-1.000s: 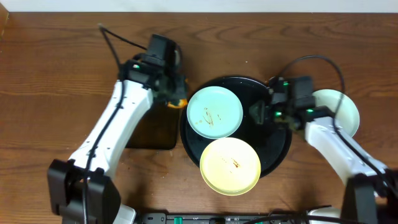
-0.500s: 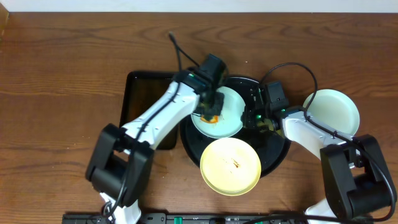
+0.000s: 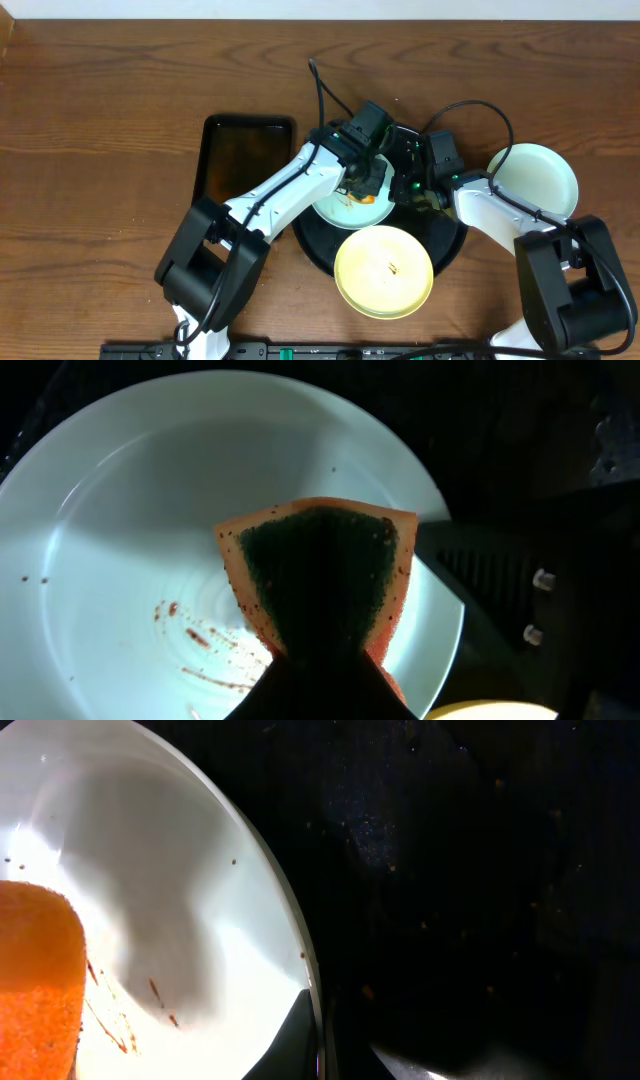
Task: Clean dirty plates on tray and stack at the side
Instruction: 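Scrub the second pale green plate with the sponge in the left gripper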
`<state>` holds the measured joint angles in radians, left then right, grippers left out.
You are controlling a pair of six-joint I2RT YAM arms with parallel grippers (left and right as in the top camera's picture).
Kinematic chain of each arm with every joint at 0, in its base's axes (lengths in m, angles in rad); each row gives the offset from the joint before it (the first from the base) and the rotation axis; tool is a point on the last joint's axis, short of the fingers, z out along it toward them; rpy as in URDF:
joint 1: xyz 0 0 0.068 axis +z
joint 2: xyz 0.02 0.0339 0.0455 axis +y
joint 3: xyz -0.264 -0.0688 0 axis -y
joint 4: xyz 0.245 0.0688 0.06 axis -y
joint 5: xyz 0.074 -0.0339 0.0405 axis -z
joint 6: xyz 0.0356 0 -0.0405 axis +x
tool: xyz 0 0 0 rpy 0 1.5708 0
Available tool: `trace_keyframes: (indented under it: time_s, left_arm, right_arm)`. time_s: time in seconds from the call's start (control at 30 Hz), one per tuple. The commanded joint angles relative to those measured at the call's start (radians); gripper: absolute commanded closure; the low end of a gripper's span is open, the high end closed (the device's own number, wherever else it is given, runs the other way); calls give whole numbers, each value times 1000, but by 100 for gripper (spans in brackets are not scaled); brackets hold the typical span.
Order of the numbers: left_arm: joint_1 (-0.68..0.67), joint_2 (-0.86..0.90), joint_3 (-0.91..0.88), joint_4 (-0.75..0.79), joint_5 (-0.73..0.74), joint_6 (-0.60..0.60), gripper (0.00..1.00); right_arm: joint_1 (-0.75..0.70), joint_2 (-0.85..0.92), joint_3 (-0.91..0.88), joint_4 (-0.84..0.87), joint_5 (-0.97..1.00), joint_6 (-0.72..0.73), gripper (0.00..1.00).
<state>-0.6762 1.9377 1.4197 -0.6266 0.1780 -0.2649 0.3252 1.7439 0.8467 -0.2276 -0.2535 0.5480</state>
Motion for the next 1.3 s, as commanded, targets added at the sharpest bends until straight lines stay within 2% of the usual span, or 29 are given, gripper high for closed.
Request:
trace_keyframes:
  time_s: [0.0, 0.23, 0.4, 0.57, 0.63, 0.83, 1.27]
  left_arm:
    - [1, 10, -5, 0, -2, -19, 87]
    - [0, 20, -18, 1, -1, -29, 87]
    - [0, 72, -23, 15, 95, -28, 87]
    - [1, 141, -23, 14, 94, -18, 89]
    - [8, 158, -23, -2, 36, -17, 92]
    - [62, 161, -23, -102, -253, -18, 92]
    - [165, 105, 26, -105, -293, 17, 92]
  right_arm:
    - [9, 17, 8, -3, 22, 29, 99]
    - [9, 17, 8, -4, 32, 42, 99]
    - [9, 17, 8, -3, 32, 42, 99]
    - [9, 17, 8, -4, 32, 42, 99]
    - [9, 17, 8, -4, 32, 42, 99]
    - [9, 17, 8, -5, 35, 42, 99]
    - [8, 17, 8, -8, 40, 43, 99]
